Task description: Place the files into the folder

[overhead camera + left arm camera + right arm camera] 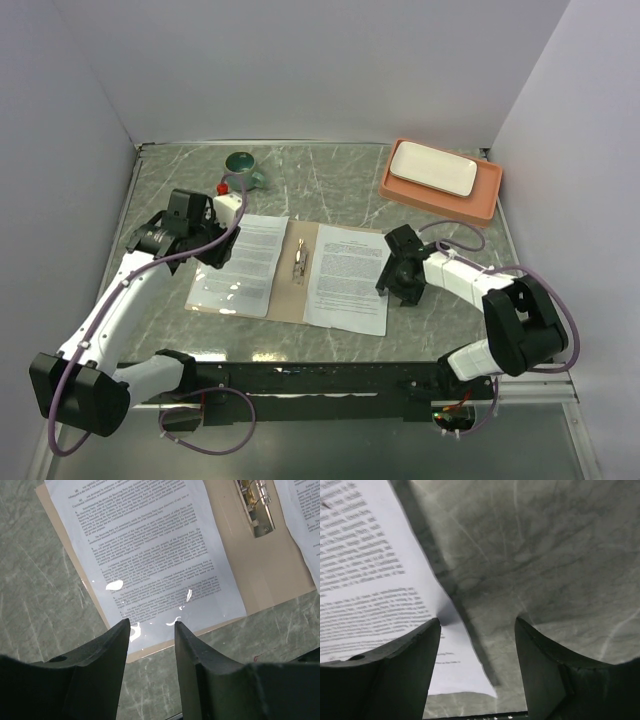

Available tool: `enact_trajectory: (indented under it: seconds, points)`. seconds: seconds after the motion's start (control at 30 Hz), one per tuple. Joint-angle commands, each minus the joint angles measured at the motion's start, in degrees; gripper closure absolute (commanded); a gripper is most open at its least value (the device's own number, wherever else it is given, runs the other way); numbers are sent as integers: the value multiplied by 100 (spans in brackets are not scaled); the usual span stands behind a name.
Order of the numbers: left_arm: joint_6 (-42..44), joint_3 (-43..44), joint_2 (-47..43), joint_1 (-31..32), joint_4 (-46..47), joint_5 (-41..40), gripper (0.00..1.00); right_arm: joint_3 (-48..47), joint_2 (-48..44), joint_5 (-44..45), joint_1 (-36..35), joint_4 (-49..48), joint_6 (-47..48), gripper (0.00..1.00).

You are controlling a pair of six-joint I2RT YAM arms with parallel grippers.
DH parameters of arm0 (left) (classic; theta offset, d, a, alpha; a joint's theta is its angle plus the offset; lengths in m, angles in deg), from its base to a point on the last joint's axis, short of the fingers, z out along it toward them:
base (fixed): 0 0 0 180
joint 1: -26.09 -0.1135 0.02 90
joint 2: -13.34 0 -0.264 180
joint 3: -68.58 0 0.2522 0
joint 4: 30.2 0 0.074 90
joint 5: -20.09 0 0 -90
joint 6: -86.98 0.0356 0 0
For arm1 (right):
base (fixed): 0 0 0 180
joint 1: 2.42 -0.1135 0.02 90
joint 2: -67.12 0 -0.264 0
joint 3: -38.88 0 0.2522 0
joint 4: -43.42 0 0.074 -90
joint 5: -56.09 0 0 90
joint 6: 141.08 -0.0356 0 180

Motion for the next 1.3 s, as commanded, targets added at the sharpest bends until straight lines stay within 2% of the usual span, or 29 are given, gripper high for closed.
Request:
enact_trajectory:
  seconds: [0.0, 0.13, 0.83, 1.27]
  points:
    - [94, -99, -184, 14, -35, -74, 53, 354, 27, -388, 11, -615, -167, 36]
    - [164, -195, -263, 5, -8, -214, 53, 495, -26, -607, 19, -835, -238, 47]
    - [173, -239, -202, 14, 88, -303, 53, 715, -676, -695, 19, -1029, -167, 87]
    - [182, -310, -185, 14, 176, -320, 53, 381, -694, -616, 19, -1283, 447, 92]
